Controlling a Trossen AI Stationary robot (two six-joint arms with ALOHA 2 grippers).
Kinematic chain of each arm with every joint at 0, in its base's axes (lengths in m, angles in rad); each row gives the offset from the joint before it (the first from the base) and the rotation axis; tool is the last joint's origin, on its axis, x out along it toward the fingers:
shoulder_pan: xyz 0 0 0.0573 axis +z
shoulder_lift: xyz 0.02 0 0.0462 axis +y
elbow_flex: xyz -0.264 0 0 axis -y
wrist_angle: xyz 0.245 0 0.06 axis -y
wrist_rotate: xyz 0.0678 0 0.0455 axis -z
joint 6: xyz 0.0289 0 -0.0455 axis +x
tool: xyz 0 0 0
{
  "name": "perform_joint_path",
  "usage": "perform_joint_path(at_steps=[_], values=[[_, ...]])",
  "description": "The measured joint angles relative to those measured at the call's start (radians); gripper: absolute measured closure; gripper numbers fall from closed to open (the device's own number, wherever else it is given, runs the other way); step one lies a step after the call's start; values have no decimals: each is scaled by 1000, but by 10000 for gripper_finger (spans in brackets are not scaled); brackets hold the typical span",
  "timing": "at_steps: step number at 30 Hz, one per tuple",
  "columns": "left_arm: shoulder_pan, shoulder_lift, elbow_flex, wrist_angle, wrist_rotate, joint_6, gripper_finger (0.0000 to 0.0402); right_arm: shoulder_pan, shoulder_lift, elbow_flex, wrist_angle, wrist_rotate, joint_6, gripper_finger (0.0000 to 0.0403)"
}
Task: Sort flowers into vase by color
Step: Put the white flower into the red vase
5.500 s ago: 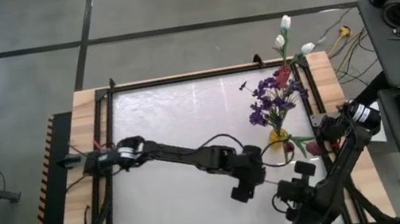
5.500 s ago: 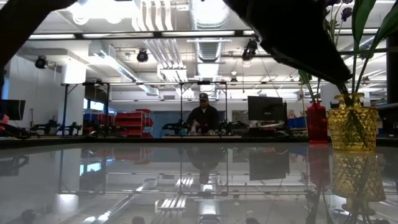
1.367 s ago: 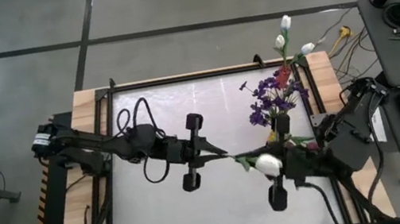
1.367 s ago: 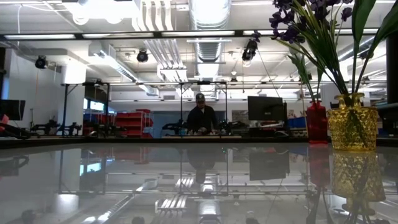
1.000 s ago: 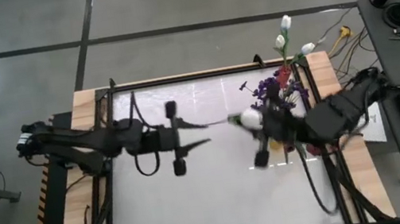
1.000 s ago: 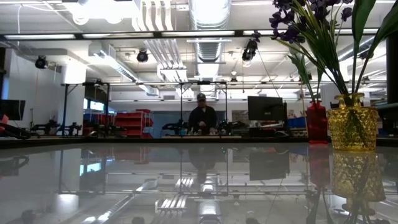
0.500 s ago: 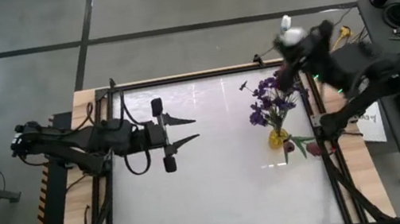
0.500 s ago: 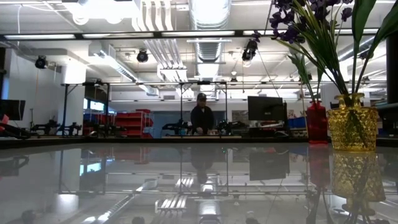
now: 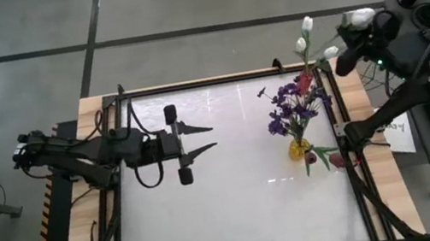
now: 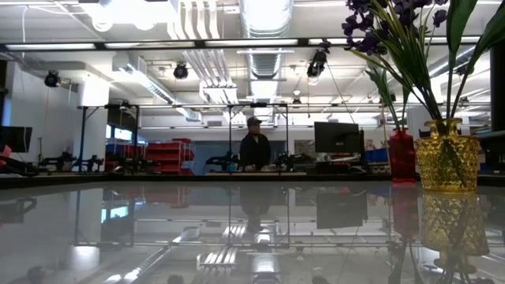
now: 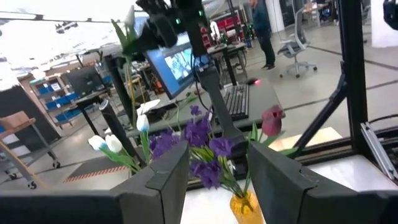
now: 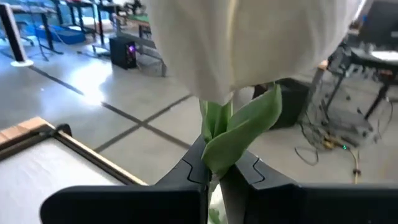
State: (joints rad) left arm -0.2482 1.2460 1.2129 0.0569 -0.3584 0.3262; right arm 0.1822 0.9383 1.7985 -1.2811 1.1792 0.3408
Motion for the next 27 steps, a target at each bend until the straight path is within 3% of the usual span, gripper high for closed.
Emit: perform_joint_path(at_steps=[9, 20, 27], values=[[22, 34, 0, 63, 0, 23, 251, 0, -13, -48, -272, -1, 291, 390], [31, 74, 0, 91, 1, 36, 251, 0, 7, -137, -276, -27, 343, 390], [34, 74, 0, 95, 1, 36, 251, -9, 21, -189, -243, 20, 355, 390]])
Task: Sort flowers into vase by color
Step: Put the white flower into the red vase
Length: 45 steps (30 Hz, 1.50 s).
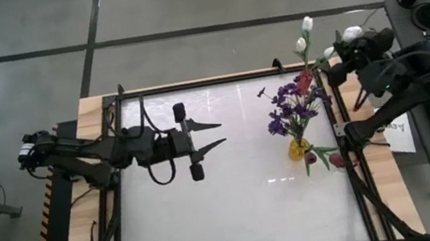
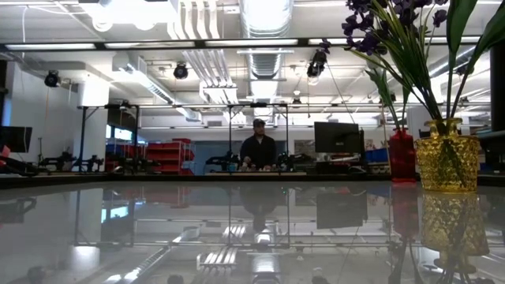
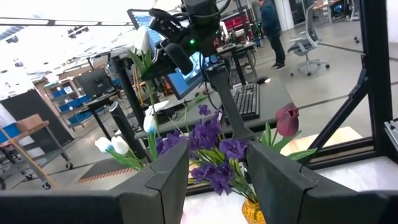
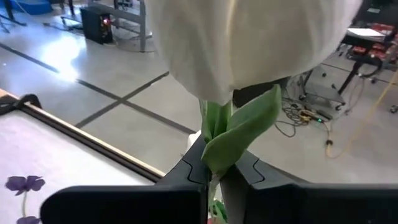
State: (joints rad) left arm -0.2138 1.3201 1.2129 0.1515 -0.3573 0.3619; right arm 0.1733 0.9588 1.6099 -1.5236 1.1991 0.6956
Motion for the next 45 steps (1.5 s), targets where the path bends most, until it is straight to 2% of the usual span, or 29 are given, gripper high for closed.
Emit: perform_joint_path(at_steps=[6, 12, 17, 23, 27, 33, 45], values=[[0, 0, 0, 3, 0, 0, 251, -47, 25, -9, 40, -36, -40, 390], [0, -1, 0, 10, 1, 0, 251, -135, 52, -9, 265, -186, -311, 390], [0, -1, 0, 11, 1, -3, 251, -335, 51, -9, 439, -449, -518, 390], [0, -2, 0, 10, 1, -8, 251, -609, 60, -14, 391, -542, -577, 390], [0, -2, 0, 9, 1, -8, 251, -723, 61, -52, 425, -645, -609, 390], [0, -2, 0, 5, 1, -12, 251, -810, 27, -159, 567, -707, -644, 390], [1, -2, 0, 5, 1, -15, 251, -914, -31, -289, 678, -706, -688, 390]])
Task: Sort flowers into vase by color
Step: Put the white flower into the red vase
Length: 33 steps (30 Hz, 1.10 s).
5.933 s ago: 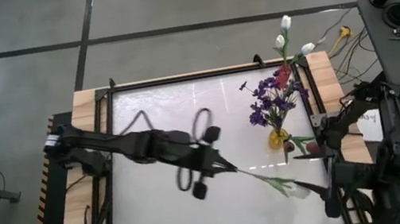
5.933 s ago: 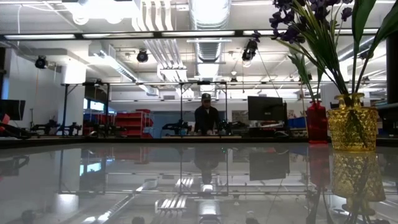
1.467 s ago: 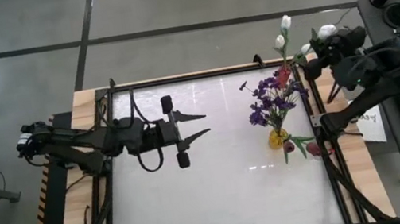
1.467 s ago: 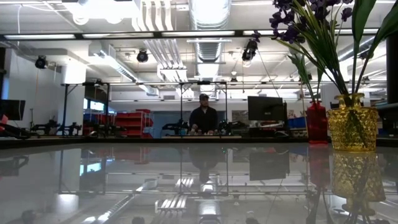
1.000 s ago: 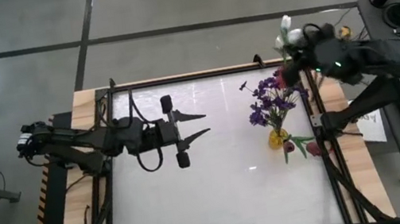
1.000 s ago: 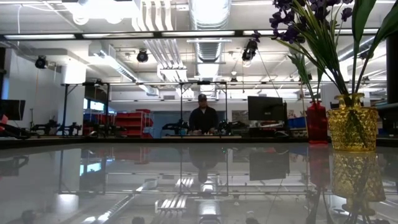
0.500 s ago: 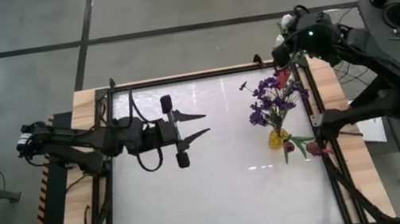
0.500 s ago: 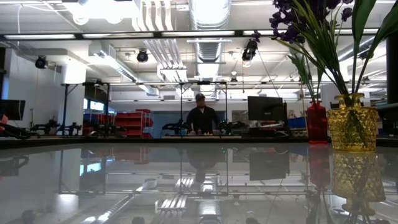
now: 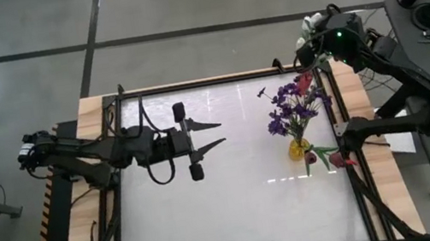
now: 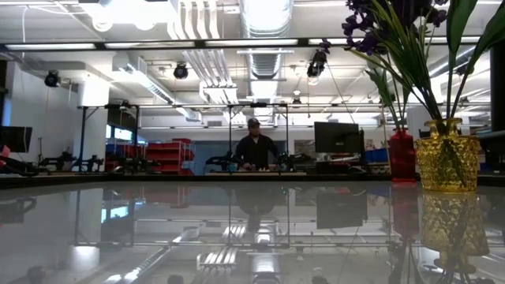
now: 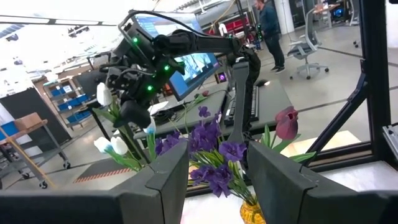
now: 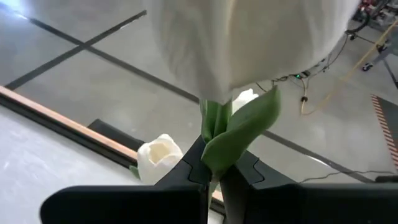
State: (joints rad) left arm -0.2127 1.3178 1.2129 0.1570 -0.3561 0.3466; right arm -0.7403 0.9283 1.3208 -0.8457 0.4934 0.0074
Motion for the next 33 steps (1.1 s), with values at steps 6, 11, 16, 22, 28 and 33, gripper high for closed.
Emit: perform_joint_path(at_steps=[6, 11, 16, 22, 28, 33], values=[[2, 0, 0, 0, 0, 4, 251, -10, 8, -12, 15, -4, 36, 390], [3, 0, 0, 0, 0, 10, 251, -10, 26, -13, 14, -20, 71, 390], [4, 0, 0, -4, 0, 11, 251, -9, 27, -13, 30, -76, 87, 390], [7, 0, 0, -8, 0, 11, 251, -9, 26, -8, 36, -83, 89, 390], [11, 0, 0, -8, 0, 16, 251, -9, 24, -8, 33, -83, 103, 390], [12, 0, 0, -9, 0, 16, 251, -9, 24, -11, 33, -83, 134, 390]])
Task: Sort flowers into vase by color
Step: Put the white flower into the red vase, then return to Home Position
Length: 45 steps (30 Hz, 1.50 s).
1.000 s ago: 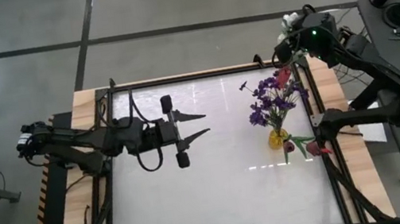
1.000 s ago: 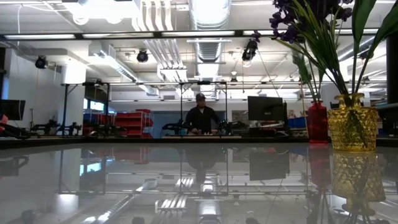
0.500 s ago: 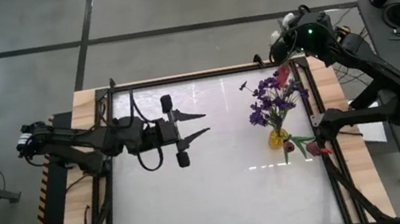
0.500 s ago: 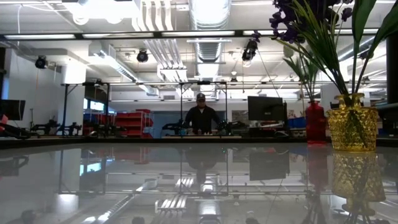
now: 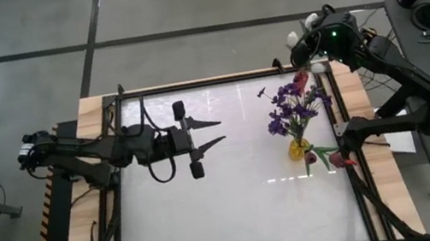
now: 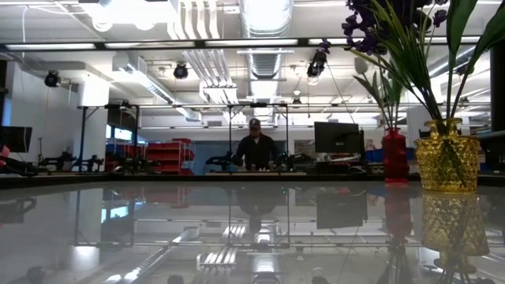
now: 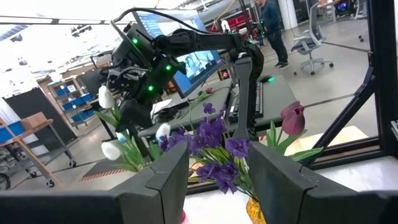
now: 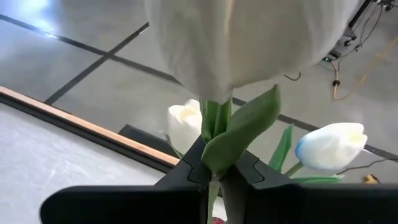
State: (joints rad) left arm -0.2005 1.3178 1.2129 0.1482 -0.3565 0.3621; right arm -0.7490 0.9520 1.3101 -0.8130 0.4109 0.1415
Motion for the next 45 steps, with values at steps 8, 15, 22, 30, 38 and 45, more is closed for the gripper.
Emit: perform_joint_path(at_steps=[8, 15, 22, 30, 38, 45], values=[[0, 0, 0, 0, 0, 0, 251, 0, 0, -8, -21, 8, 43, 390], [0, 0, 0, 0, 0, -1, 251, 0, 1, -51, -17, 17, 70, 390], [0, 0, 0, 0, 0, -4, 251, 0, -1, -126, -12, 91, 117, 389], [0, 0, 0, 0, 0, -4, 251, 0, -6, -143, -17, 86, 123, 310], [0, -2, 0, 0, 0, -1, 251, 0, -23, -60, -77, 51, 118, 210], [0, -4, 0, 0, 0, -1, 251, 0, -25, -2, -124, -12, 106, 165]])
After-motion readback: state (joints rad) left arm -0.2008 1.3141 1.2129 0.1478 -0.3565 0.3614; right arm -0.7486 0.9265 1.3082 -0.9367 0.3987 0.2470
